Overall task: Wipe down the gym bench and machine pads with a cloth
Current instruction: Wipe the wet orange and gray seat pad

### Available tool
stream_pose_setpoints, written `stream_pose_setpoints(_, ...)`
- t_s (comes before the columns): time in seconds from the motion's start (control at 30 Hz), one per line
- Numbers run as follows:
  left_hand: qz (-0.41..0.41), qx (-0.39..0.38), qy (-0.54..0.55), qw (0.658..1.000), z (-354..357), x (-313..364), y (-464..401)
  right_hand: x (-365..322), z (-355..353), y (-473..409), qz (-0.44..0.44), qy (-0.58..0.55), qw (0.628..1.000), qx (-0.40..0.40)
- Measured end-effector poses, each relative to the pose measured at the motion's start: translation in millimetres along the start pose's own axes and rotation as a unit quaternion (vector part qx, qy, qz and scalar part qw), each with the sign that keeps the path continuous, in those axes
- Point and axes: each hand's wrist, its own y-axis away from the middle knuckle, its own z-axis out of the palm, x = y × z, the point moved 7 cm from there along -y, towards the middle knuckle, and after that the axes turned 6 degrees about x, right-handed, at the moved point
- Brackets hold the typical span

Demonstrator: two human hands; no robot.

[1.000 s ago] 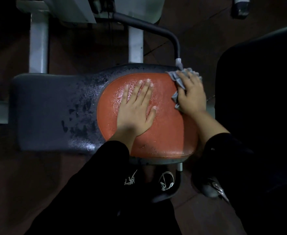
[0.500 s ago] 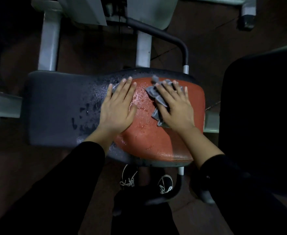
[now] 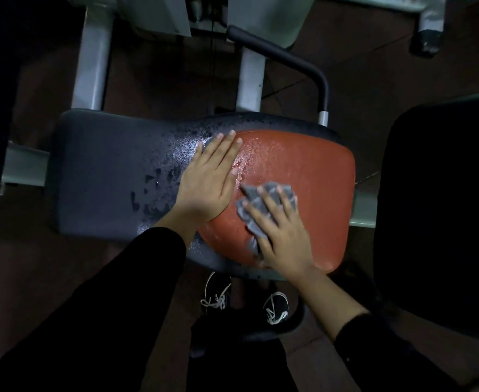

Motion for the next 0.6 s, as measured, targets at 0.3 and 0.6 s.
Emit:
stream_pose_setpoints(0.3,-0.001,0.004,0.002,1.0,2.7,-1.1,1.0,82.5,-27.1,-2.5,0.067,0.013,0.997,-0.023)
stream_pose_setpoints(0.6,0.002,-0.001,0.005,1.0,4.2,-2.3,0.9,1.7,-1.3,-4.6,-0.005,0.002,1.0,-0.015)
